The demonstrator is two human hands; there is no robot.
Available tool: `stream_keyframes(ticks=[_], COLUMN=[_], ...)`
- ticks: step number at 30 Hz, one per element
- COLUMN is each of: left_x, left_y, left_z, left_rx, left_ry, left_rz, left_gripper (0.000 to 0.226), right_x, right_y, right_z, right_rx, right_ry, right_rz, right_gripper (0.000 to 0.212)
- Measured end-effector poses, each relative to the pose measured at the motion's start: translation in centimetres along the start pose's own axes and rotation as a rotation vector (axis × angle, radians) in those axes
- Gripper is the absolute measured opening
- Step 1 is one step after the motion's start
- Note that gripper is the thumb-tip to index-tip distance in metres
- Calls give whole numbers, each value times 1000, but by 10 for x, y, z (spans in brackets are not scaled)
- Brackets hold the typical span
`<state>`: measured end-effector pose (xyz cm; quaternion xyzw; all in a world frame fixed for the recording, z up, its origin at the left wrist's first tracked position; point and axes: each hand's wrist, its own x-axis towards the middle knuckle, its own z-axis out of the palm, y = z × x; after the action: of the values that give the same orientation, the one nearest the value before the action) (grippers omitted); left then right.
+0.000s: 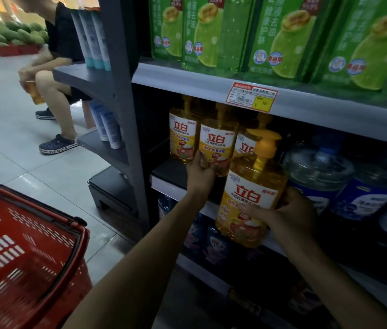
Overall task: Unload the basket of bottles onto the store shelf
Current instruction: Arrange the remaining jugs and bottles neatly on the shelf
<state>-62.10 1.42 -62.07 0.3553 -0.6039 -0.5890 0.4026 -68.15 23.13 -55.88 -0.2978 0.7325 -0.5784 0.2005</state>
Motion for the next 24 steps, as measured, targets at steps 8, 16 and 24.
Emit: stream_keyframes(ticks=[8,16,24], left_x=[-8,-6,-1], left_y=[11,11,10], left_z=[3,10,21], left_rx=[354,565,689], left_ry=[103,126,188], left_rz=[115,140,129], left_gripper=[79,100,110], right_x=[-10,-12,-10], right_y=[-1,-2,0], right_z=[-10,-16,-21], right_rx=[22,72,52], right_ry=[-3,-1,-3], right_rz=[34,62,58], right_gripper=[53,49,49])
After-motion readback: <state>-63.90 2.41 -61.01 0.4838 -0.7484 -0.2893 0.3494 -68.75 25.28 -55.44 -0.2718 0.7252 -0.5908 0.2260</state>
